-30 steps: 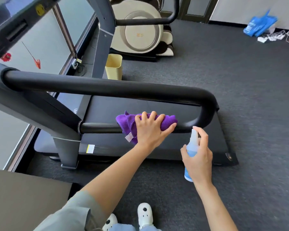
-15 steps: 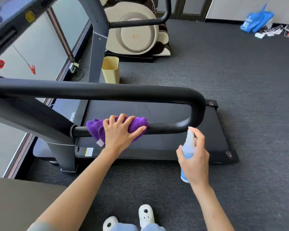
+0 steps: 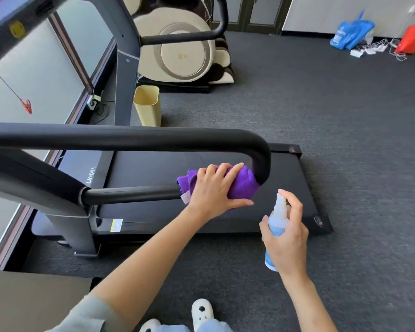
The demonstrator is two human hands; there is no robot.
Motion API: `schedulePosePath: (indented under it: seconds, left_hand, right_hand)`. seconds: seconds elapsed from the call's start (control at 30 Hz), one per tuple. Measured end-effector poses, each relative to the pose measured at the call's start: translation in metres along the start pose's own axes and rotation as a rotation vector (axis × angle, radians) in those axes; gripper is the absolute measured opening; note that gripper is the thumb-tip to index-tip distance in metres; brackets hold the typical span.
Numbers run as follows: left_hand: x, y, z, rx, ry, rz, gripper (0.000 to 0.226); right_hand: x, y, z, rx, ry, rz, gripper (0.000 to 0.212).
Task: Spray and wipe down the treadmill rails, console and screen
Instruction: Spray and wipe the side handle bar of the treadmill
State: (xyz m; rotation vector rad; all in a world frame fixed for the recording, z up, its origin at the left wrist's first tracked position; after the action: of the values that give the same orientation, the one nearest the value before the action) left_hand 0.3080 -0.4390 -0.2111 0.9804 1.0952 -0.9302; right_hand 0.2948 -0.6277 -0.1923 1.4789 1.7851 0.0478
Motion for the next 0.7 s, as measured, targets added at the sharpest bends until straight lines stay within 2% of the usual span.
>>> schedulePosePath:
  seconds: [0.1,0.27,0.43,0.57,0.7]
  left_hand:
    - [0.0,-0.006,-0.03,-0.056,0.079,-0.059,0.104]
    - [-0.005,-0.019,-0.065,-0.05,0.054,-0.009,0.084]
    - [-0.004,-0.018,-0.038,-0.109,0.019,0.117,0.071]
    - [-0.001,-0.01,0.006,-0.149,-0.002,0.111,0.069]
    - [-0.01,-0.003,0.027,-0.146,-0.206,0.137,0.067]
  right_hand:
    - [0.005,0.004,-0.002,-0.006,0.013,-0.01,0.068]
    - [0.012,0.004,-0.001,0.005,0.036,-0.005,0.067]
    - [0.004,0.001,0.007,0.046,0.043,0.03,0.068]
    - [-0.002,0.001,0.011,0.052,0.026,0.022,0.067]
    - [-0.005,0.005,0.013,0.041,0.038,0.004,0.067]
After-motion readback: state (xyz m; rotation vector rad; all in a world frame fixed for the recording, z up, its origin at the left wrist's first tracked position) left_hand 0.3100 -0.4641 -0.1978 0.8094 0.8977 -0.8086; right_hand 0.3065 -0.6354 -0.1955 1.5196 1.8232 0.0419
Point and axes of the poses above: each hand's wrist, its own y-axis towards the middle knuckle, its own x-axis out of the palm, z = x × y, the point moved 4 cm from there along y, towards the middle knuckle, and after that the axes turned 10 degrees about -x, right-handed, at the moved point
